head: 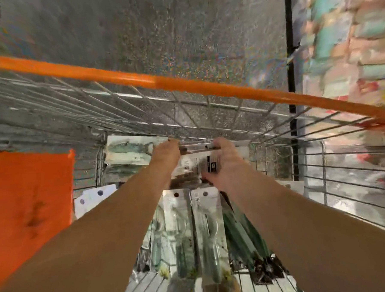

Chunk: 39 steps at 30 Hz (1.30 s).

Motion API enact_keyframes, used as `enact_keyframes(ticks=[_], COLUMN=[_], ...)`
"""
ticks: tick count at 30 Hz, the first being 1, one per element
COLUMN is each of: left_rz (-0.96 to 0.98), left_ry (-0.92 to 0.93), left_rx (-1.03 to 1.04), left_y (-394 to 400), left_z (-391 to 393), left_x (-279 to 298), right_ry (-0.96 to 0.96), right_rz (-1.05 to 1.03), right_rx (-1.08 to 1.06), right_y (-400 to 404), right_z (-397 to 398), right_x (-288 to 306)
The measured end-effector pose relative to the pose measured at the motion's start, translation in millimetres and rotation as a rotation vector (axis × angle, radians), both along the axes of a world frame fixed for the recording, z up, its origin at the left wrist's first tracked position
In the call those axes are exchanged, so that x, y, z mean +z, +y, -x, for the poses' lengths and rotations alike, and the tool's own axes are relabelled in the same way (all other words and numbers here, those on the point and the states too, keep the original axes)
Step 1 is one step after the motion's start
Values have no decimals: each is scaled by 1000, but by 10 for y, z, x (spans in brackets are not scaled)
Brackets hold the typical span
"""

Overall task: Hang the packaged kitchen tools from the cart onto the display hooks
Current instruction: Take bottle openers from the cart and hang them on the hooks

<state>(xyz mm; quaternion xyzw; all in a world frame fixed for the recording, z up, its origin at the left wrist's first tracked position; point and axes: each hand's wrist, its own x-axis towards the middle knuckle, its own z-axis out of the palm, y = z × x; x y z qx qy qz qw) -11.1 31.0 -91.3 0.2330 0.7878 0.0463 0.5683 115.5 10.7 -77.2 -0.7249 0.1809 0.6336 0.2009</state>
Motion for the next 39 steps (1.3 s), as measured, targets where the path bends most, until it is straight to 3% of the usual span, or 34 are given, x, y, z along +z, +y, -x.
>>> enact_keyframes(ticks=[2,7,9,16,22,28,32,39], left_rz=[-4,-37,-44,6,-24,-29,-88,-99], left_ry=[-8,-31,-58,-136,-258,-272,-261,-263], left_rx=[25,96,131,45,4,-141,-130,-224], left_y=[-26,-118,-156,-200,-287,-310,-492,-697], left_z=[-9,47,79,180,335,345,374,485], left_x=[19,-4,11,138,270,578,695,831], right_ry=[-67,-26,35,-169,-41,97,65,115], right_rz=[46,60,-32,134,138,-161,-3,0], right_rx=[-149,-91,-99,-139,-111,-93,-57,14], right_y=[9,-22,-60,29,34,-152,-217,-346], right_z=[20,82,74,202,256,421,430,402], right_x=[-48,5,40,-132,-26,188,231,562])
